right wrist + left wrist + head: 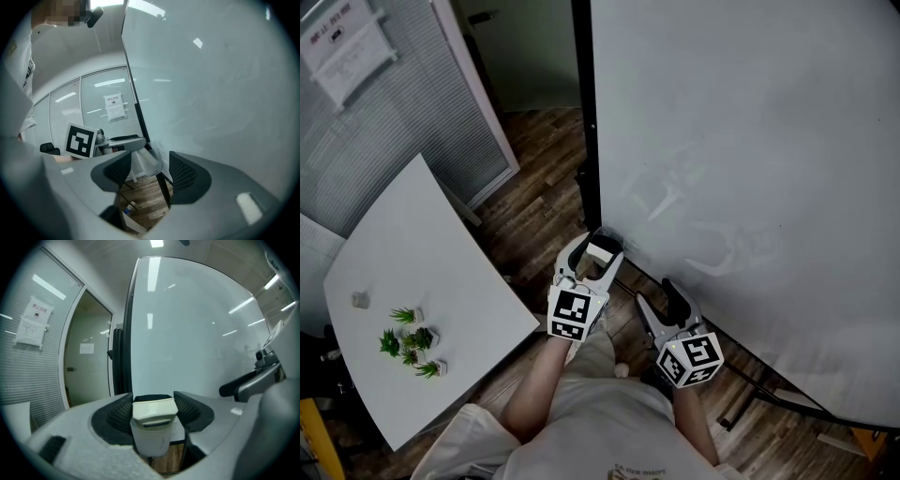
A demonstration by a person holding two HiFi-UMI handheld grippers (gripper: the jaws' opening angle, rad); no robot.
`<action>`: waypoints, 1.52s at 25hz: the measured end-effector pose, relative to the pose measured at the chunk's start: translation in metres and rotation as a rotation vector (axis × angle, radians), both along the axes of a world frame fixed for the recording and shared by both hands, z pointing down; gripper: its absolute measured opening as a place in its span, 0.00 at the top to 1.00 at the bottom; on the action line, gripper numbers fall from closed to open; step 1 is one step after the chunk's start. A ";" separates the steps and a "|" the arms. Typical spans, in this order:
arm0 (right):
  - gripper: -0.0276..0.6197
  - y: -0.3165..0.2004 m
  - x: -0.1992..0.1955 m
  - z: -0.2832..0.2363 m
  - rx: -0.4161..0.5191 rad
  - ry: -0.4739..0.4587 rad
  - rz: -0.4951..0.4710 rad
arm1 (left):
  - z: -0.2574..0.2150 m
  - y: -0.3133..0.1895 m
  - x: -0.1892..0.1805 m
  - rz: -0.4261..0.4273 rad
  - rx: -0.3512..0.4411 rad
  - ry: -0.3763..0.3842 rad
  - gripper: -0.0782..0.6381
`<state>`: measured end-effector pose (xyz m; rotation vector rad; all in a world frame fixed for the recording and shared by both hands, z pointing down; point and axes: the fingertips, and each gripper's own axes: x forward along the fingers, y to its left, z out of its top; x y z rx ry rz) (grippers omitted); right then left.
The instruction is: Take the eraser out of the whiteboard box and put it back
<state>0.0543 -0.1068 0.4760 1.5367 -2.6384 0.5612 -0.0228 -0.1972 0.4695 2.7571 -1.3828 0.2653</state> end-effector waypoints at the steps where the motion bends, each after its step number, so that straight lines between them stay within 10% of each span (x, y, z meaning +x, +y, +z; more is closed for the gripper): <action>1: 0.56 0.001 0.000 -0.001 0.002 0.001 -0.001 | -0.002 0.001 -0.001 -0.001 0.003 0.001 0.52; 38: 0.56 0.024 -0.005 -0.018 0.058 0.002 -0.014 | -0.034 0.025 -0.015 -0.041 0.064 0.027 0.52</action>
